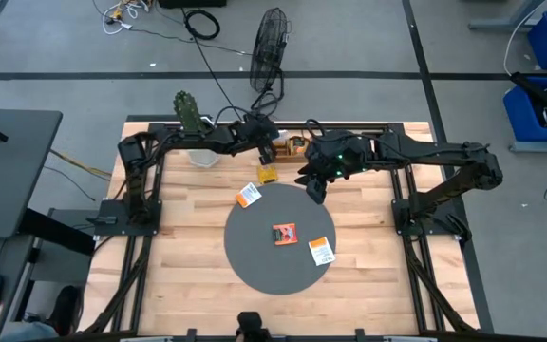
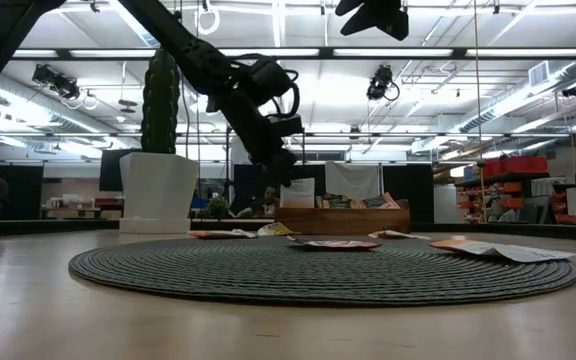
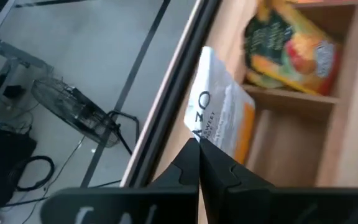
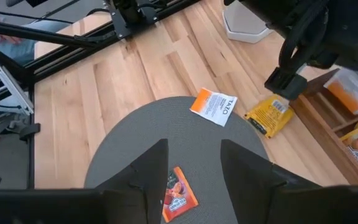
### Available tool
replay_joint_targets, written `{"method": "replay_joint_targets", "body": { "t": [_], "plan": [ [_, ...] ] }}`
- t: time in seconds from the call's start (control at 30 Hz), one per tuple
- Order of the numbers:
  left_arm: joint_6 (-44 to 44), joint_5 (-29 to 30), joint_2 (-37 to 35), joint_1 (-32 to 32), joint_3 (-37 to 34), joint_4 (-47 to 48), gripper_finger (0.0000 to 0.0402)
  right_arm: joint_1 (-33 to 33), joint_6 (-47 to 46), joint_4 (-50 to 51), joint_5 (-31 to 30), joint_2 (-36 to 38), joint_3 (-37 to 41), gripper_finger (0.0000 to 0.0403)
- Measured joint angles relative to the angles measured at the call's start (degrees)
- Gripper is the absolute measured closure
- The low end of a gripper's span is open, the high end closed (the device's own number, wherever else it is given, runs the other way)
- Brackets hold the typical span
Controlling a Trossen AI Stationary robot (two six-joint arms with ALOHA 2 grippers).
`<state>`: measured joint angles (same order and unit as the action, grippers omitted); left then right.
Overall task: Pick & Place Tea
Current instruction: Put the white tea bag into the left section of the wooden organizer
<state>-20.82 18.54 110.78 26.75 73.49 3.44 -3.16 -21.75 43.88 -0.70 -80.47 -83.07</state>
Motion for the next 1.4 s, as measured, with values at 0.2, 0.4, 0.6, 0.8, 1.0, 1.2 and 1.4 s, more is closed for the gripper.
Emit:
{"method": "replay_joint_targets", "body": {
  "t": [0.2,0.4,0.6,0.8,1.0,1.2,1.4],
  "plan": [
    [0.9,-2.6,0.0,1.2,0.0,0.1,0.0400,0.0,0.0,-0.2,-0.3,0.0,0.0,0.0248],
    [0.7,-3.9,0.0,0.6,0.0,0.1,0.0400,0.0,0.0,-0.2,-0.3,0.0,0.0,0.0248],
    [0.7,-4.2,0.7,1.0,0.0,0.6,0.0400,0.0,-0.2,-0.6,-0.3,0.0,0.0,0.0248],
    [0.7,-4.2,1.9,1.0,0.0,0.1,0.0399,0.0,-0.4,-0.9,-0.4,0.0,0.1,0.0248],
    [0.9,-4.2,2.0,0.9,0.0,0.2,0.0383,0.0,-0.4,-1.0,-0.4,0.0,0.1,0.0248],
    [1.1,-4.2,2.0,1.0,0.0,0.2,0.0341,0.0,-0.4,-1.0,-0.4,0.0,0.1,0.0248],
    [1.6,-4.2,2.0,0.9,0.0,0.2,0.0287,0.0,-0.4,-1.0,-0.3,0.0,0.1,0.0248]
  ]
}}
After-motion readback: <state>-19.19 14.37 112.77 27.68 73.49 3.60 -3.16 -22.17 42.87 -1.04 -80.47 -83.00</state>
